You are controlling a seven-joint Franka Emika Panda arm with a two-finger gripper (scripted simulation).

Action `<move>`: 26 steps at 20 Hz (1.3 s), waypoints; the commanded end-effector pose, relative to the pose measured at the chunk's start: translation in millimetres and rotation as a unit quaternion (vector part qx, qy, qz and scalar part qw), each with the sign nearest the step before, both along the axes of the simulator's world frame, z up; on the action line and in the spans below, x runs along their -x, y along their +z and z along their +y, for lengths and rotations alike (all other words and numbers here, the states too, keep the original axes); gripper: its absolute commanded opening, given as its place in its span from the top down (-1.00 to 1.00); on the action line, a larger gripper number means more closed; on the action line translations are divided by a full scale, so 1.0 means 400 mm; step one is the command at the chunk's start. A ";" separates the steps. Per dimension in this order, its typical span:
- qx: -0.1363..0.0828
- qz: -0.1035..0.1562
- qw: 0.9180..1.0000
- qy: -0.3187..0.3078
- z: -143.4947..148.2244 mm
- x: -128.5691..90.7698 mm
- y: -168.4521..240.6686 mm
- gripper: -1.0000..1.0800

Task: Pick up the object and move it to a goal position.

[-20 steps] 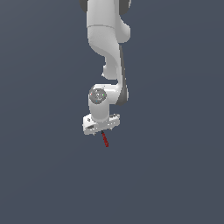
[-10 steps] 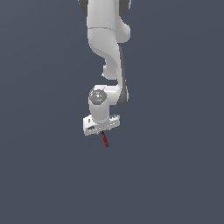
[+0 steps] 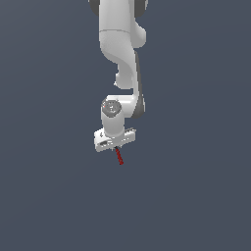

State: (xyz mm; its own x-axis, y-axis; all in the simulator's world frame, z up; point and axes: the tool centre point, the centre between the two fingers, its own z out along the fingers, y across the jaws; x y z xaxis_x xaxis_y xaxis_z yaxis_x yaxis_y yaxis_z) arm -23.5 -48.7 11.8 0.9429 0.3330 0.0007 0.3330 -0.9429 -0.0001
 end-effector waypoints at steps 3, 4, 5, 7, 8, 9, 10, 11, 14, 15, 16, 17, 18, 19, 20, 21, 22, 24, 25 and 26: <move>0.000 -0.001 1.000 0.001 0.050 0.002 0.023 1.00; 0.000 -0.001 1.000 0.001 0.066 0.003 0.031 1.00; 0.000 0.000 1.000 0.001 0.084 0.004 0.039 1.00; 0.000 0.000 1.000 0.001 0.126 0.006 0.059 1.00; 0.000 0.000 1.000 0.001 0.150 0.007 0.070 1.00; 0.000 0.000 1.000 0.000 0.175 0.008 0.082 1.00; 0.000 0.000 1.000 0.000 0.203 0.010 0.095 1.00; 0.000 0.000 1.000 0.000 0.232 0.011 0.108 1.00; 0.000 0.000 1.000 0.000 0.323 0.014 0.151 1.00; 0.000 0.000 1.000 0.000 0.353 0.016 0.165 1.00; 0.000 0.000 1.000 0.000 0.382 0.016 0.179 1.00; 0.000 0.000 1.000 0.000 0.412 0.017 0.193 1.00; 0.000 0.000 1.000 0.000 0.442 0.018 0.207 1.00; 0.001 0.000 1.000 0.000 0.470 0.018 0.220 1.00; 0.001 0.000 1.000 0.000 0.500 0.019 0.234 1.00; 0.001 0.000 1.000 0.000 0.528 0.019 0.247 1.00; 0.001 0.000 1.000 0.000 0.554 0.019 0.260 1.00; 0.001 0.000 1.000 -0.001 0.602 0.019 0.282 1.00; 0.001 0.000 1.000 -0.001 0.623 0.018 0.292 1.00; 0.001 0.000 1.000 -0.001 0.643 0.018 0.301 1.00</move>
